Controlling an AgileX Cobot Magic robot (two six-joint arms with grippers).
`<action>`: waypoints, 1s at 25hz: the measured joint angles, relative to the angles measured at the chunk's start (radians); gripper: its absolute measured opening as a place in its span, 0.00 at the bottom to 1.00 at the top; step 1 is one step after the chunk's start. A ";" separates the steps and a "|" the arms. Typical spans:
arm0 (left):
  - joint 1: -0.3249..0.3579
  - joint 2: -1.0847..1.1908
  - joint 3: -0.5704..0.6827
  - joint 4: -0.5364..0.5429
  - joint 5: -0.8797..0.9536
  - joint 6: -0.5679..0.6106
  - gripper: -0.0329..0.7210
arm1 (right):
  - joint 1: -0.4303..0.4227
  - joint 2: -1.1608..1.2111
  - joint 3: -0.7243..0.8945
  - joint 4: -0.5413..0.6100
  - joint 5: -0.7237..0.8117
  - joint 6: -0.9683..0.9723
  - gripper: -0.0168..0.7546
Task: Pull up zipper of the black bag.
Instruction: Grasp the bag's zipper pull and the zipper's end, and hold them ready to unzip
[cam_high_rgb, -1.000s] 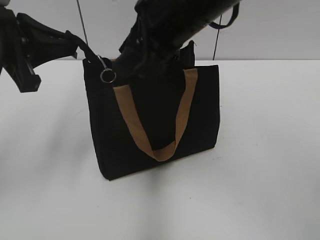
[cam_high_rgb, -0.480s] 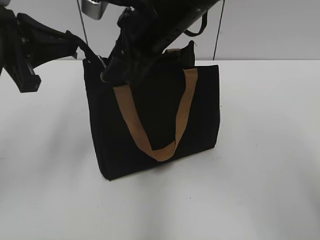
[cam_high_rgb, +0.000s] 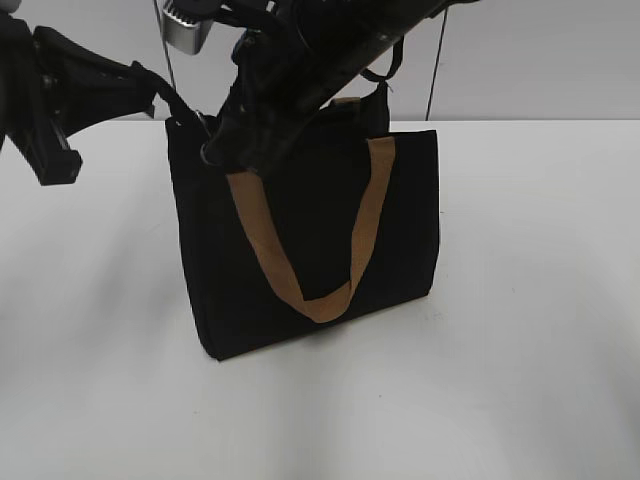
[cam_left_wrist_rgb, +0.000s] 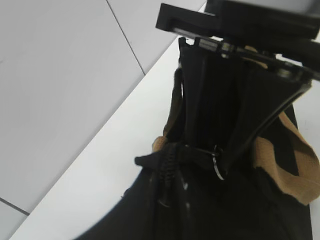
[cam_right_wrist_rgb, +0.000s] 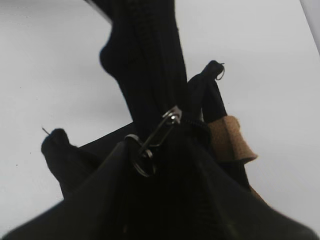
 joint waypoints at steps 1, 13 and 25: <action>0.000 0.000 0.000 0.000 0.000 0.000 0.09 | 0.000 0.000 0.000 0.000 0.001 -0.001 0.36; 0.000 0.000 0.000 0.001 -0.012 0.000 0.09 | 0.000 -0.013 0.000 -0.001 0.021 -0.001 0.02; 0.000 0.000 0.001 0.144 -0.019 -0.085 0.09 | 0.000 -0.050 0.000 -0.001 0.058 0.008 0.02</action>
